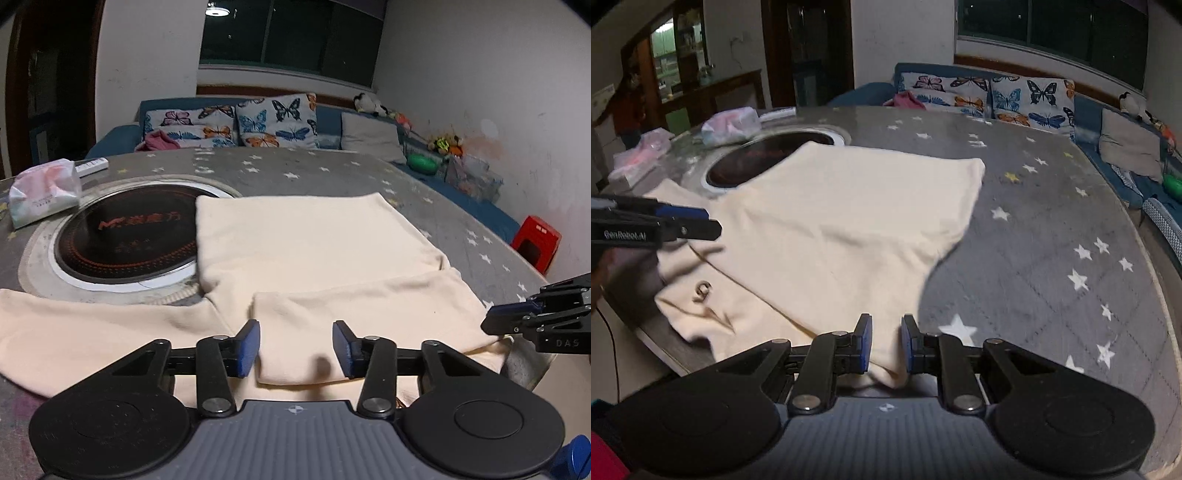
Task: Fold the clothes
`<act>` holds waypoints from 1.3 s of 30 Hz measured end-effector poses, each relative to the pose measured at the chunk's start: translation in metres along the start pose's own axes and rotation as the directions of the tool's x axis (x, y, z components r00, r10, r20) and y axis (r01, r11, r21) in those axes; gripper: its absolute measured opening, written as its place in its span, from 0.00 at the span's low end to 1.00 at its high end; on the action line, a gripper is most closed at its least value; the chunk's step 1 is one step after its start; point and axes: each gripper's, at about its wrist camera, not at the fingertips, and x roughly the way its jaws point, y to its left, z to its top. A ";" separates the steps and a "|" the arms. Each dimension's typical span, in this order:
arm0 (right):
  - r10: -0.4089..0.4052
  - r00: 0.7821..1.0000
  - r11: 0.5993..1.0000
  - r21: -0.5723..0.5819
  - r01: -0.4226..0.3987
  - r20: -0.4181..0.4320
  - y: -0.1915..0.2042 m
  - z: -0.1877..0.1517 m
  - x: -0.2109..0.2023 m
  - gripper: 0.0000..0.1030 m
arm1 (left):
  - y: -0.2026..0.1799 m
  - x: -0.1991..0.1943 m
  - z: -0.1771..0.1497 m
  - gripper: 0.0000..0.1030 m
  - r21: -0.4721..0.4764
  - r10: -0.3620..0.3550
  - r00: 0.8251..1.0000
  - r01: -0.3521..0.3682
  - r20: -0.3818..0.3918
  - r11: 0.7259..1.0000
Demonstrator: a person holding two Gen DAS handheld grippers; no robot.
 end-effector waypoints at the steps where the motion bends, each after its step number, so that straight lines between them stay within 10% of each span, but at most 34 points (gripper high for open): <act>1: -0.004 1.000 1.000 0.000 0.004 -0.007 -0.002 -0.002 0.000 0.15 | -0.001 -0.001 0.000 0.44 0.006 0.002 1.000 -0.002 0.004 1.000; 27: 0.046 0.997 0.993 -0.113 -0.039 0.056 0.018 0.038 0.040 0.17 | 0.028 -0.002 0.004 0.54 -0.108 0.090 0.996 -0.088 0.016 0.990; 39: 0.146 0.989 0.959 -0.253 -0.132 0.038 0.076 0.045 0.046 0.26 | 0.096 -0.049 -0.016 0.71 -0.278 0.364 0.931 -0.341 0.032 0.898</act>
